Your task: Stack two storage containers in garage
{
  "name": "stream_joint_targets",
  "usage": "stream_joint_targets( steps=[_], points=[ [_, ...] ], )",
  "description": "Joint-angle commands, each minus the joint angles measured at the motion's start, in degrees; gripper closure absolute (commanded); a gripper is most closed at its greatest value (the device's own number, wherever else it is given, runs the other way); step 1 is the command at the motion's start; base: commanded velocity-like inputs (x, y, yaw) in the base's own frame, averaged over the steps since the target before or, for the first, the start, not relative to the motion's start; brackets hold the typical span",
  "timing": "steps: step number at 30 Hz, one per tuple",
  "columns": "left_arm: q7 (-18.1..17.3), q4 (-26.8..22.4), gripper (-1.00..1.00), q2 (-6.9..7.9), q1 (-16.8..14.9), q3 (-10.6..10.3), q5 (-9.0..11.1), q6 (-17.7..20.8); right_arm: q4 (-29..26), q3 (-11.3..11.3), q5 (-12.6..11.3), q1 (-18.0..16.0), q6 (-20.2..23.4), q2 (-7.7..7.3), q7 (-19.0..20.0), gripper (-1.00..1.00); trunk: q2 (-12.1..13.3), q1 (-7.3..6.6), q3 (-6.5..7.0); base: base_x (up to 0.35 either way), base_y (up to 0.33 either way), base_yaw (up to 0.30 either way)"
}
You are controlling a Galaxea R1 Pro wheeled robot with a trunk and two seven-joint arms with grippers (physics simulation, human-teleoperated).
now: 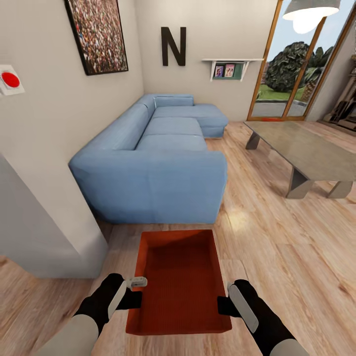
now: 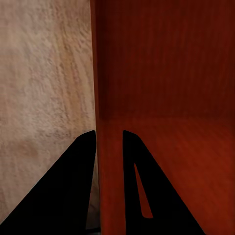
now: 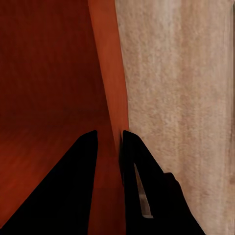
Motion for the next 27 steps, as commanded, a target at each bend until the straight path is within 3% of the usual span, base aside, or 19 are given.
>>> stream_joint_targets(
  steps=[1,27],
  points=[
    [0.3,-0.1,1.0,0.05,0.0,-0.1,0.4,0.3,-0.1,-0.4,-1.1,-0.1,-0.3,-0.03,-0.4,1.0,0.4,-0.23,0.22,0.0,0.0,0.0],
    [0.3,-0.1,1.0,0.05,0.0,-0.1,0.4,0.3,0.0,-0.3,-1.1,-0.1,-0.3,-0.04,-0.4,1.0,10.8,-5.94,7.08,0.0,0.0,0.0]
  ],
)
